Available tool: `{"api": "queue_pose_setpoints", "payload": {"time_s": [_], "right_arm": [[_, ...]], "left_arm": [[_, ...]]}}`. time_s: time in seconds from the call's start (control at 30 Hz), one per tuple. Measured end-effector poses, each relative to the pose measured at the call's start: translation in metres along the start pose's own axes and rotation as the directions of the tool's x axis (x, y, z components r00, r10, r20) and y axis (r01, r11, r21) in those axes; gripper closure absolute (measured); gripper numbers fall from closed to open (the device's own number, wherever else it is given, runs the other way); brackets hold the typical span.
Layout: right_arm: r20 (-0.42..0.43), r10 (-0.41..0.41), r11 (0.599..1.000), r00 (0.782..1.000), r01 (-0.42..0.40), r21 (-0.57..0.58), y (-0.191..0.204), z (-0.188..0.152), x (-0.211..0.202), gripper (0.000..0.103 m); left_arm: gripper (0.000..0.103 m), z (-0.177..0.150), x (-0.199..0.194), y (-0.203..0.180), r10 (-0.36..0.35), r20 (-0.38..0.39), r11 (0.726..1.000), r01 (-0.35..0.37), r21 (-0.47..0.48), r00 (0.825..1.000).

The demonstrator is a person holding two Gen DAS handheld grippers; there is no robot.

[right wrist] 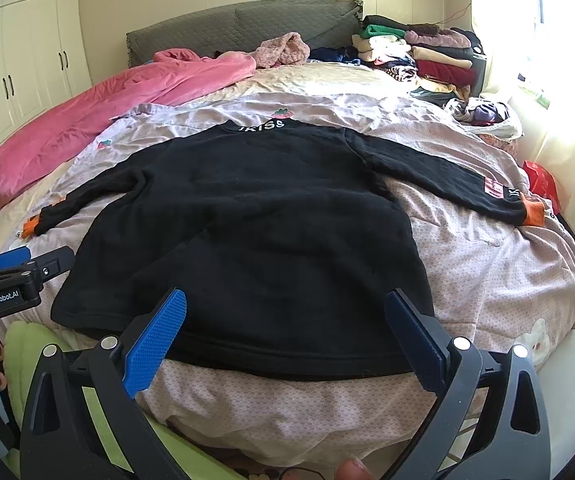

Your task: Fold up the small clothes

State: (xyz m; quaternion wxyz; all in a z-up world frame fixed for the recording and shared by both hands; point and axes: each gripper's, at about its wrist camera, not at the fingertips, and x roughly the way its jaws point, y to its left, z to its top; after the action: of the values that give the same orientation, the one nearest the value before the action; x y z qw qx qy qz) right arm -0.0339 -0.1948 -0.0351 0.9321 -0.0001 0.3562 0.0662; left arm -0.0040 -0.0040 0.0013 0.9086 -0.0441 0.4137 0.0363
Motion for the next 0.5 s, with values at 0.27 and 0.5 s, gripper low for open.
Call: {"api": "queue_pose_setpoints", "payload": {"time_s": [0.27,0.5], "right_arm": [[0.002,0.000,1.000,1.000,0.000,0.000,0.0000,-0.0006,-0.0008,0.004],[0.009,-0.003,1.000,1.000,0.003,0.003,-0.0019,0.0012,-0.0031,0.004]], "left_arm": [[0.009,-0.0012,0.0002,0.0012,-0.004,-0.006,1.000,0.004,-0.003,1.000],[0.009,-0.0012,-0.0003,0.0018,-0.007,-0.007,1.000,0.007,-0.012,1.000]]}}
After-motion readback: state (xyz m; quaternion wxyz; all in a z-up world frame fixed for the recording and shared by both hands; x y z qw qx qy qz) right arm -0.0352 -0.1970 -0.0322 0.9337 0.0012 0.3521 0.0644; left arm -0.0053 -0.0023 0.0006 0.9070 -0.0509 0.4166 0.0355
